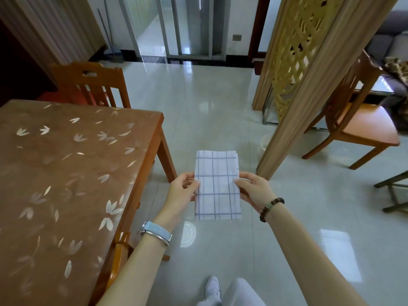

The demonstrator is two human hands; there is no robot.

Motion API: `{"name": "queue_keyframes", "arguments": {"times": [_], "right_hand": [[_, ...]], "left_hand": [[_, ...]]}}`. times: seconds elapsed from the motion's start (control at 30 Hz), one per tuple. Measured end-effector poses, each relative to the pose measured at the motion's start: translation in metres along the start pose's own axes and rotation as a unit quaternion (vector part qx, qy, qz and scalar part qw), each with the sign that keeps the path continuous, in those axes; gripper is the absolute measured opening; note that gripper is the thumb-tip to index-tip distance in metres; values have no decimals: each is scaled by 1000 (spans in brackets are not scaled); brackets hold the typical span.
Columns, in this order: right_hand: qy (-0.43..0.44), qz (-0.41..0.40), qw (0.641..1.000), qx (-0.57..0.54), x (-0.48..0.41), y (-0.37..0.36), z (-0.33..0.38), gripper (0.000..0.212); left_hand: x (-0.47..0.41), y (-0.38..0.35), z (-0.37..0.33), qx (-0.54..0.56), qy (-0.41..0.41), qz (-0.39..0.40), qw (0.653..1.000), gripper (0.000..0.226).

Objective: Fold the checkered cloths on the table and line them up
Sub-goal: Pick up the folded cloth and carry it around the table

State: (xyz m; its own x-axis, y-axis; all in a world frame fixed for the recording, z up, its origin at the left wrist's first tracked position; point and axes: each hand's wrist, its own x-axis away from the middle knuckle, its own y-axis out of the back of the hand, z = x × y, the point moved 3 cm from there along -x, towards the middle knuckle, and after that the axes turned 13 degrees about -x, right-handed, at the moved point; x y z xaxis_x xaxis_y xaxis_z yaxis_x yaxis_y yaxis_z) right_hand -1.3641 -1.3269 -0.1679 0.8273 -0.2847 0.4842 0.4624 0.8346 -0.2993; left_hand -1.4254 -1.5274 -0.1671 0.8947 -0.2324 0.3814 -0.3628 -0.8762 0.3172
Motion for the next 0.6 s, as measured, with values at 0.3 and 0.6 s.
{"name": "queue_keyframes", "arguments": {"times": [0.3,0.6], "right_hand": [[-10,14,1000,-10,-72,-7,34,17],[-18,46,999,2,-171,-11,92,15]], "left_hand": [[-76,-4,-14,15,25,-6,1000,23],[-168,-16,-67,22,21,-32,999,16]]}}
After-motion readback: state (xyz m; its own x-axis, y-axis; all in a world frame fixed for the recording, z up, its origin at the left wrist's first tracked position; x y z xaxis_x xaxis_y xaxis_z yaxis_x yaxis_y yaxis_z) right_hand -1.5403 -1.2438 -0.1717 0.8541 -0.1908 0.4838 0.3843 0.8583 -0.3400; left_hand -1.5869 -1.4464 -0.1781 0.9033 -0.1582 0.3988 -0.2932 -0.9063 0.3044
